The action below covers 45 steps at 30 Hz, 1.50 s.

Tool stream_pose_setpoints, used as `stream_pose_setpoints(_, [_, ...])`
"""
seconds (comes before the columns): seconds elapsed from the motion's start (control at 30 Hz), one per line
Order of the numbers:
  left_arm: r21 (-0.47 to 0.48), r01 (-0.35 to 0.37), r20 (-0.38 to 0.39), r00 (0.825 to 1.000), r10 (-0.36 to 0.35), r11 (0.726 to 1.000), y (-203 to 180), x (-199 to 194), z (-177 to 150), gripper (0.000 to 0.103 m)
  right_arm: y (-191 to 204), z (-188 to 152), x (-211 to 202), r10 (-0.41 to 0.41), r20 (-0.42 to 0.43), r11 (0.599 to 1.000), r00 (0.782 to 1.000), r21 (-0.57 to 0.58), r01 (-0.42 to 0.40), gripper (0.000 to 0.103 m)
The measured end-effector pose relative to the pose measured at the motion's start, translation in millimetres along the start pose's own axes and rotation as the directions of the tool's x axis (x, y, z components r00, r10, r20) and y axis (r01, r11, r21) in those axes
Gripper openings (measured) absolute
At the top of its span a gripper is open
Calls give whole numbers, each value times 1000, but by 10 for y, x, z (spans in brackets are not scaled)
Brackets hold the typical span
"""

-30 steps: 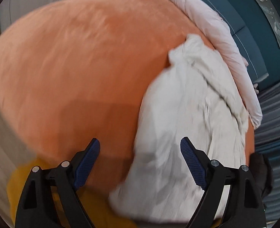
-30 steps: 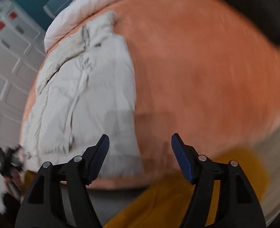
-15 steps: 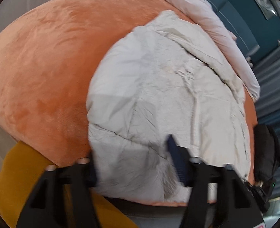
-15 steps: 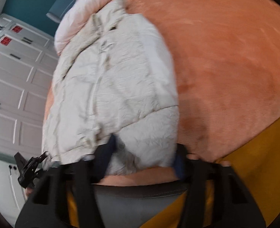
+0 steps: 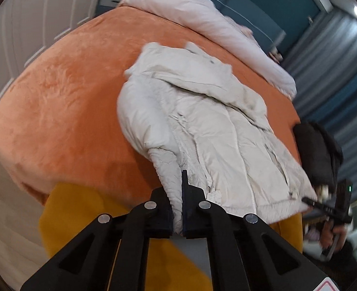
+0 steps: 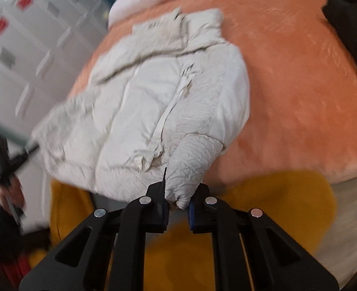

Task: Fold large clothes

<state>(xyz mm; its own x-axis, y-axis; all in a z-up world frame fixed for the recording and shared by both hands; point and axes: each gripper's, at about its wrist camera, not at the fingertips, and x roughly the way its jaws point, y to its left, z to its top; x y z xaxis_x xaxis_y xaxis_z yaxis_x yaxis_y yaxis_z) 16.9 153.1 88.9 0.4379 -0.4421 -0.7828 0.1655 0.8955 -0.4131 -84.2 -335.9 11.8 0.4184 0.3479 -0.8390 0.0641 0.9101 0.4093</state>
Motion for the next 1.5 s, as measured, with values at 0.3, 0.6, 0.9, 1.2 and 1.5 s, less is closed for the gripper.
stream_pose_setpoints(0.3, [33,69,-84,994,-66,997,-426,-623,-783,2,394,-626,-517,32,-164,996,986,-72,-45,10])
stream_pose_setpoints(0.6, [102,43,242,968,-67,994,-686,-590,427,2,305,620,-998,90,305,996,948,-32,-84,9])
stream_pose_setpoints(0.9, [26,-219,317,927,200,975,-681,304,1467,3,-131,1580,-218,14,479,972,878,201,-125,9])
stream_pose_setpoints(1.2, [-5,-354,249,905,344,935,-577,958,1840,3,-300,2033,369,-50,446,946,893,307,-100,9])
stream_pose_setpoints(1.5, [15,-419,167,896,411,908,-407,1579,1978,6,-460,2285,954,-103,360,942,927,334,-25,11])
